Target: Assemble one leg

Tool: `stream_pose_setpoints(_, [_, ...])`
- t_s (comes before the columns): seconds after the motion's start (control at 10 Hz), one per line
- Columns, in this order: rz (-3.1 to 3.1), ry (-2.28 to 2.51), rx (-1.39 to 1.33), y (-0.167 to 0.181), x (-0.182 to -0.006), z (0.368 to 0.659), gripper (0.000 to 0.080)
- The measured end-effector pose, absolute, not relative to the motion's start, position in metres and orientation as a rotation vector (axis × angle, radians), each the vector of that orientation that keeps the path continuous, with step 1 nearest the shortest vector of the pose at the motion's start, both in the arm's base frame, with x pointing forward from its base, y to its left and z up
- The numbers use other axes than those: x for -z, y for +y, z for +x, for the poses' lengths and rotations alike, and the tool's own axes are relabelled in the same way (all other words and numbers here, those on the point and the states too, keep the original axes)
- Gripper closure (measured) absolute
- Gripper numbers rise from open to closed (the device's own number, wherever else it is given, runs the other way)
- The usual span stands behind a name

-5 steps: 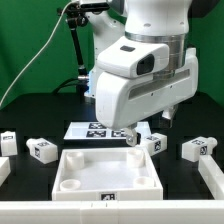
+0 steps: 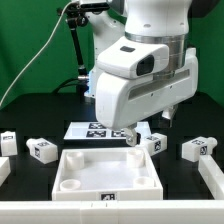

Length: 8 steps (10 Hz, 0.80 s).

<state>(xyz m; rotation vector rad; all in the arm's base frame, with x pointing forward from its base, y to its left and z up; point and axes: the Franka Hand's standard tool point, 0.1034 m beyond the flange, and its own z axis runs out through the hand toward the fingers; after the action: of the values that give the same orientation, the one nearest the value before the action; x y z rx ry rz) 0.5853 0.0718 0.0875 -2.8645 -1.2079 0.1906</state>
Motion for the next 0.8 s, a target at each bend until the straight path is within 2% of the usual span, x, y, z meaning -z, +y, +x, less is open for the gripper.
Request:
stream_pose_setpoints(0.2, [-2.826, -1.295, -0.173, 0.066, -0.091, 0.585, 0.0150])
stream_pose_setpoints(0.3, [-2.738, -1.482, -0.123, 0.057, -0.092, 0.581, 0.0150])
stream_pose_setpoints(0.5, [-2.610, -1.674, -0.131, 0.041, -0.086, 0.561, 0.0150])
stream_pose_setpoints(0.8, [-2.536, -1.777, -0.124, 0.034, -0.081, 0.558, 0.0150])
